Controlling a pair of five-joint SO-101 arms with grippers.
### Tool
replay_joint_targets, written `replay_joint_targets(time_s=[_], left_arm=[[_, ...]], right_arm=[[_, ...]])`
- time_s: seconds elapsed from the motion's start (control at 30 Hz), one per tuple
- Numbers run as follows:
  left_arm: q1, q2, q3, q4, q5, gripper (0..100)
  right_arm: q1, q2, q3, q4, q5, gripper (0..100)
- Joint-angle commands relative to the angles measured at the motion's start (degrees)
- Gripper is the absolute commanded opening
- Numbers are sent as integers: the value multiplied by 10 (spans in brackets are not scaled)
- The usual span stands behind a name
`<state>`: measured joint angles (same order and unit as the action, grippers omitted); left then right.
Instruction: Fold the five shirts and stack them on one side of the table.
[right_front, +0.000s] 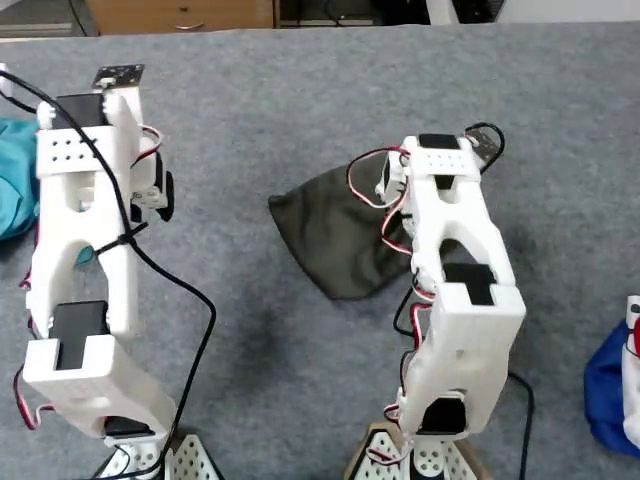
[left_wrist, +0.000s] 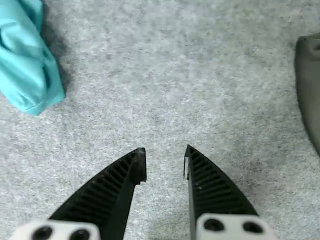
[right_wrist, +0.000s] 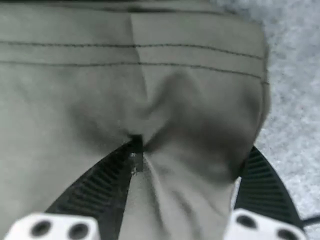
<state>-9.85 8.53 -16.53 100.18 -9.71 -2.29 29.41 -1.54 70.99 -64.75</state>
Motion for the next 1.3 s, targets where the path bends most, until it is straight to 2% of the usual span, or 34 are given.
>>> replay_joint_targets(time_s=[0.0,0.17,0.23,0.37,0.53,0.7,1.0,1.27], left_arm=[[-23,-34,0,7,-16,143],[-51,-34,0,7,-23,143],[-53,-34,0,7,-23,143],[-51,-34,0,7,-24,143],[-53,-34,0,7,-27,143],[-53,-34,0,7,-42,143],[-53,-34,-6,7,-43,143],[-53,-34,-6,7,-43,143]], right_arm=[[0,33,-29,-3,-7,303],[0,57,-36,-3,-6,277],[0,57,-36,-2,-5,208],[1,58,-35,-2,-5,6],[9,57,-38,21,-5,5],[40,57,-95,97,1,5],[131,56,-277,209,125,5],[287,57,-502,287,273,5]])
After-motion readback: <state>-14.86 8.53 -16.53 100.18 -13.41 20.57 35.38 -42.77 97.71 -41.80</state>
